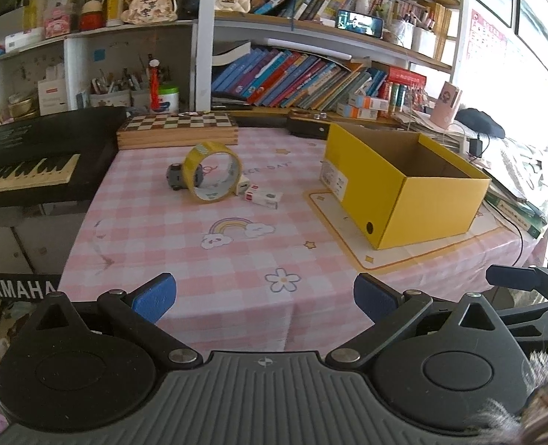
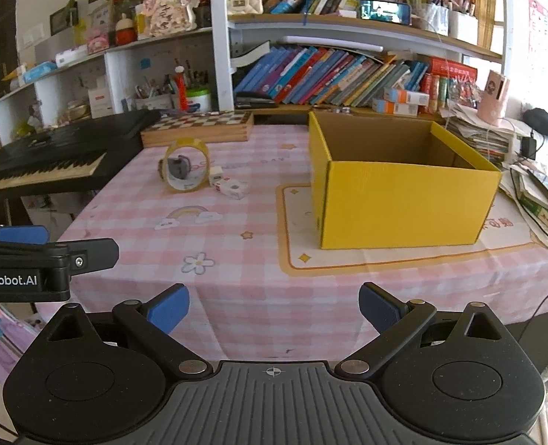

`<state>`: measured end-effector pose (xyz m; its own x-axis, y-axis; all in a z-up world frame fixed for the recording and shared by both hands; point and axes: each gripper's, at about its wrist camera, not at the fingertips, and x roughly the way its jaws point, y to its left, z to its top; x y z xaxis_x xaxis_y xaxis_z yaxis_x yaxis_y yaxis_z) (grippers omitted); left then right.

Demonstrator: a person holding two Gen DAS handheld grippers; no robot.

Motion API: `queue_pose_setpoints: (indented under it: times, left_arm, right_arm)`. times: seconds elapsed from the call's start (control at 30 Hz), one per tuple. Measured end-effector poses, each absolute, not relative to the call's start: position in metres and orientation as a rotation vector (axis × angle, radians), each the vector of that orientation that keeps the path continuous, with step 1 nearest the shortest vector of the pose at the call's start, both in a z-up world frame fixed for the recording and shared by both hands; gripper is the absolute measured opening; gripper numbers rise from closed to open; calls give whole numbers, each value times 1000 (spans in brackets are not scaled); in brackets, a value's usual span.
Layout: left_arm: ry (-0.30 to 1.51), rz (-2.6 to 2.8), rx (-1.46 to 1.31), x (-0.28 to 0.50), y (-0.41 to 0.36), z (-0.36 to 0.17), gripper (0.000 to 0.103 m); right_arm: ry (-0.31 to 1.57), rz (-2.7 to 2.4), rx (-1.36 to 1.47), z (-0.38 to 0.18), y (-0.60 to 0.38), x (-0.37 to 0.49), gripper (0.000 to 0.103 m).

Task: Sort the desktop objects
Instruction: 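Lift both tools out of the yellow box and move back over the table, then move the left tool to the yellow tape roll while the right tool approaches the small white box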

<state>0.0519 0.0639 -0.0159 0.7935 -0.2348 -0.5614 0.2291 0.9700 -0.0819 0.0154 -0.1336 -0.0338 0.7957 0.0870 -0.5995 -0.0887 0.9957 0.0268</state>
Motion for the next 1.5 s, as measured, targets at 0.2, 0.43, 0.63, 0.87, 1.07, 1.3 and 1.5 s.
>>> queue_pose_setpoints:
  times: [0.2,0.43,0.63,0.87,1.07,1.3,1.5]
  left_arm:
    - [604,-226,-20,51,78,-16,103]
    - [606,-203,-43,54,87,-17,103]
    - [615,-195,-50,57,90,-17,103]
    - [630,-175,-55,72,93,-21,103]
    - [646,-171,-45,89,90,-24,103]
    - [671,-154,-55,117,87,-30,103]
    - [689,-125,-68,146,84,-34,103]
  right_arm:
    - [648,123,-19,-34,-120,19,100]
    - [646,158,-60,-32,-107,24,100]
    - [655,177,-79,-33,-102,32,100]
    - [661,205,-94,-36,-98,48,100]
    - [673,232,-105,-39,-96,71,99]
    - [689,271,-128,-44,-93,101,99]
    - [698,293,-129,-48,-93,133,99]
